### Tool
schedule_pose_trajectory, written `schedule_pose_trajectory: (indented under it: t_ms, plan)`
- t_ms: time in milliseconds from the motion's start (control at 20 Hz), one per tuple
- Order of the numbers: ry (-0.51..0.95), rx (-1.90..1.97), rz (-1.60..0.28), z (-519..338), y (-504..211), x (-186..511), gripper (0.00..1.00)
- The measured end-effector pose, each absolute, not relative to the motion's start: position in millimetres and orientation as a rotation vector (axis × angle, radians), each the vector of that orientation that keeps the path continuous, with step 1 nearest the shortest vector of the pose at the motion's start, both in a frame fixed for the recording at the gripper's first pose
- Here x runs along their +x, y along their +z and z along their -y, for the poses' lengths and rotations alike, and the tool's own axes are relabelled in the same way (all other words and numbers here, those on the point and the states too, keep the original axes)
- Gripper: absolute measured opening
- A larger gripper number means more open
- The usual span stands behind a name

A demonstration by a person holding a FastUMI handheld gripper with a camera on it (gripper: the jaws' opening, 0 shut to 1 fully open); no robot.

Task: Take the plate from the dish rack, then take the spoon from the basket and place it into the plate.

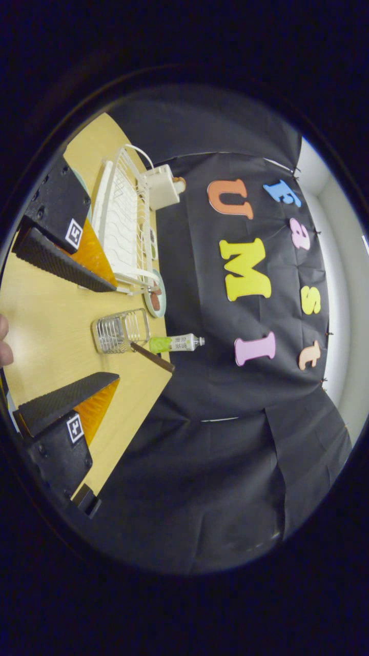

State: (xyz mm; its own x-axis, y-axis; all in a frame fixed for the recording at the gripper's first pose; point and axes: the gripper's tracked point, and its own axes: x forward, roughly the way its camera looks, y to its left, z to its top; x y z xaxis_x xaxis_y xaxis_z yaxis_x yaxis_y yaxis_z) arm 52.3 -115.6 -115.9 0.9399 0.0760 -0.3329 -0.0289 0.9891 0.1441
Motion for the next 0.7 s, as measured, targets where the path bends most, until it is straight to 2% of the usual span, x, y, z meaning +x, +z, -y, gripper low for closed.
schedule_pose_trajectory:
  t_ms: [700]
  plan:
    - [0.099,0.153,-0.31,149,-113,175,1.0]
